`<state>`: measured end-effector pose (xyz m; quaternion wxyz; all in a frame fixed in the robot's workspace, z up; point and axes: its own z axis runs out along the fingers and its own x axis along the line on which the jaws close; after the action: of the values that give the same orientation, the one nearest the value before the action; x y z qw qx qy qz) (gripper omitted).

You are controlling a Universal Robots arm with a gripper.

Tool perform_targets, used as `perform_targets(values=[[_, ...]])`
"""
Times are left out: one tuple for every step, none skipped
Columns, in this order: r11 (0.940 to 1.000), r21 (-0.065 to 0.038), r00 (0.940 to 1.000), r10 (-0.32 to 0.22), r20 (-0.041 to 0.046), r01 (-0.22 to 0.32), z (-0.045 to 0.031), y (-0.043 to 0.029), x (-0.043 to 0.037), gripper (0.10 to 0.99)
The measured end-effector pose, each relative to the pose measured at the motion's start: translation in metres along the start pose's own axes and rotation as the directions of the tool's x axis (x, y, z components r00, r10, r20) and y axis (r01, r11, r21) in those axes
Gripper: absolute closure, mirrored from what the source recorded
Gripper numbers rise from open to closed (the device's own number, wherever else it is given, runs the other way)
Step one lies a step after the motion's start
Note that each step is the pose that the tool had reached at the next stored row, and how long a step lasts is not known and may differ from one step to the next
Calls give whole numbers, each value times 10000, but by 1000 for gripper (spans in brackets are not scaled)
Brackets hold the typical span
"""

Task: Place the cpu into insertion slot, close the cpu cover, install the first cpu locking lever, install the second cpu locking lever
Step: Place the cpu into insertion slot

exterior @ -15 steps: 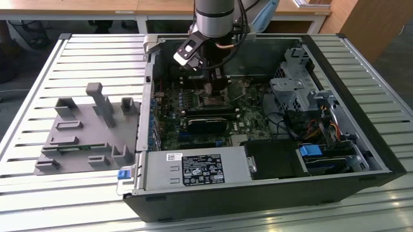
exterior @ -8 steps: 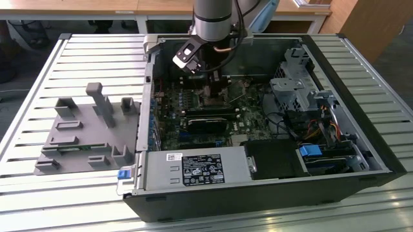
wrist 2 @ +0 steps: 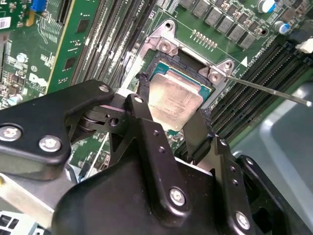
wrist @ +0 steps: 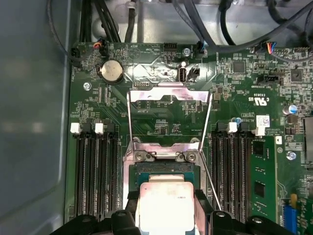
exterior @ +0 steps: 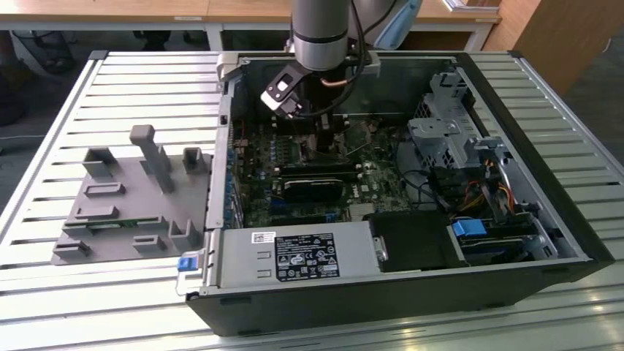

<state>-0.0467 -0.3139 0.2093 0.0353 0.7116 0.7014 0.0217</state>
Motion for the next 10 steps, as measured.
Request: perform_targets(values=[[10000, 0, 10000, 5, 1, -5, 11, -1, -1, 557], [10000, 0, 10000, 11, 1, -11, 17, -2, -2, 557], [10000, 1, 10000, 15, 3, -15, 19, -2, -3, 557], [10000, 2, 10000, 17, 2, -17, 20, 0, -5, 557], [10000, 3, 10000, 19, 1, -19, 21, 1, -6, 557], [10000, 5, 10000, 23, 3, -23, 22, 2, -6, 557], [10000, 4, 10000, 28, 1, -28, 26, 3, -6, 557], [10000, 4, 10000, 35, 2, -35, 32, 3, -6, 557], [10000, 4, 10000, 41, 3, -41, 38, 2, -6, 557], [10000, 5, 10000, 48, 4, -48, 45, 2, -6, 557]])
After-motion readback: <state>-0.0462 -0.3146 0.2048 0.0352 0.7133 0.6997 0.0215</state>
